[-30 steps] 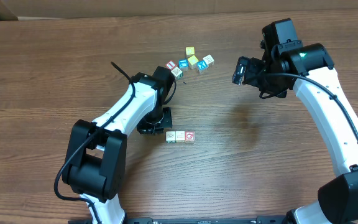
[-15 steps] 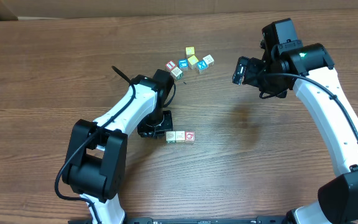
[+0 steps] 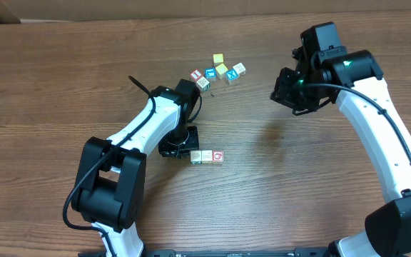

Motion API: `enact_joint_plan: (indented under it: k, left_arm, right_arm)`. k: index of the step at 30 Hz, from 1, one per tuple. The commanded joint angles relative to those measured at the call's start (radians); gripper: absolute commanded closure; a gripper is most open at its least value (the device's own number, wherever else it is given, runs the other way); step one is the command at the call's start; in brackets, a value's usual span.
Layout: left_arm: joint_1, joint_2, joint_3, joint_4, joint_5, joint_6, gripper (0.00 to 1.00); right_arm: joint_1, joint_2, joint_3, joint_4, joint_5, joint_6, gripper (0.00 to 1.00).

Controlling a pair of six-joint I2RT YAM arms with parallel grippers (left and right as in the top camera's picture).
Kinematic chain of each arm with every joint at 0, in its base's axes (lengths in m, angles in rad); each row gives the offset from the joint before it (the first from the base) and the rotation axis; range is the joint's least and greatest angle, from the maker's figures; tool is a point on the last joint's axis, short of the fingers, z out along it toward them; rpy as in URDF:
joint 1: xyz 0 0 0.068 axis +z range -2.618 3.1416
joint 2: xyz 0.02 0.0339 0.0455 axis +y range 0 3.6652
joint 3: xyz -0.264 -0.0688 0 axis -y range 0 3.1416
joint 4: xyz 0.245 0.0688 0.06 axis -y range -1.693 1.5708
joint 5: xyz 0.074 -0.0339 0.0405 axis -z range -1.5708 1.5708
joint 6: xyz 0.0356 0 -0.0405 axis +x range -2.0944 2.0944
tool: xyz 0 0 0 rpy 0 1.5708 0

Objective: Flip 3 blocks

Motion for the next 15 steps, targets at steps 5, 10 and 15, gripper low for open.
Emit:
enact_joint_plan:
  k: [5, 10, 15]
  left_arm:
    - [0.0, -0.014, -0.006, 0.009, 0.011, -0.006, 0.96]
    - [0.0, -0.014, -0.006, -0.009, 0.011, -0.007, 0.96]
    - [0.0, -0.014, -0.006, 0.001, 0.011, -0.008, 0.96]
  right_arm:
    - [0.117, 0.0, -0.142, 0.058, 0.114, 0.163, 0.96]
    - [0.191, 0.001, -0.253, 0.136, 0.183, 0.217, 0.96]
    - [0.217, 0.002, -0.353, 0.258, 0.219, 0.346, 0.96]
